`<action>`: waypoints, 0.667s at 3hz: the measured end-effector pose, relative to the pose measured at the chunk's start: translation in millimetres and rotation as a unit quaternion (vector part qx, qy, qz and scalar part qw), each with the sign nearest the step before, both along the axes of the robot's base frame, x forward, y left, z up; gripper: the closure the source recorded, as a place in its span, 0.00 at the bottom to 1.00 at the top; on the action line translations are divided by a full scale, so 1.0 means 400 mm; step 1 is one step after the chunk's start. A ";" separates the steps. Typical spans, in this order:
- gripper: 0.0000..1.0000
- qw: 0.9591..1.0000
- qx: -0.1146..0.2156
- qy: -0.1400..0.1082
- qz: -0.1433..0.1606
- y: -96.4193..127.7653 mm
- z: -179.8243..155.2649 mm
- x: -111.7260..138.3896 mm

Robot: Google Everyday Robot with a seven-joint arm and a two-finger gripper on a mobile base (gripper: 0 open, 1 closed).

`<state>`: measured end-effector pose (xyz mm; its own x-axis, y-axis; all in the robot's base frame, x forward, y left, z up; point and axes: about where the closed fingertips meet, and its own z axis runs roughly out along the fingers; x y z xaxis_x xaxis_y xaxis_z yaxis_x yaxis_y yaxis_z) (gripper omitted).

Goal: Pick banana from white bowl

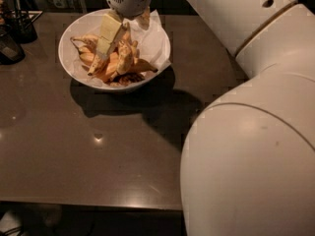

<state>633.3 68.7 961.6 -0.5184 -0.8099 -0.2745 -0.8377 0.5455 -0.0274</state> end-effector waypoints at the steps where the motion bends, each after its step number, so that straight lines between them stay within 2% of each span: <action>1: 0.13 1.000 0.003 0.005 -0.007 0.002 -0.009 0.016; 2: 0.21 1.000 0.001 0.011 -0.013 0.006 -0.023 0.038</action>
Offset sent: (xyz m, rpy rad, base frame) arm 0.0072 -0.0147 -0.0132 -0.0646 0.1089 -0.0387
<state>648.7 71.3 952.4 -0.5453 -0.7951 -0.2654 -0.8234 0.5674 -0.0082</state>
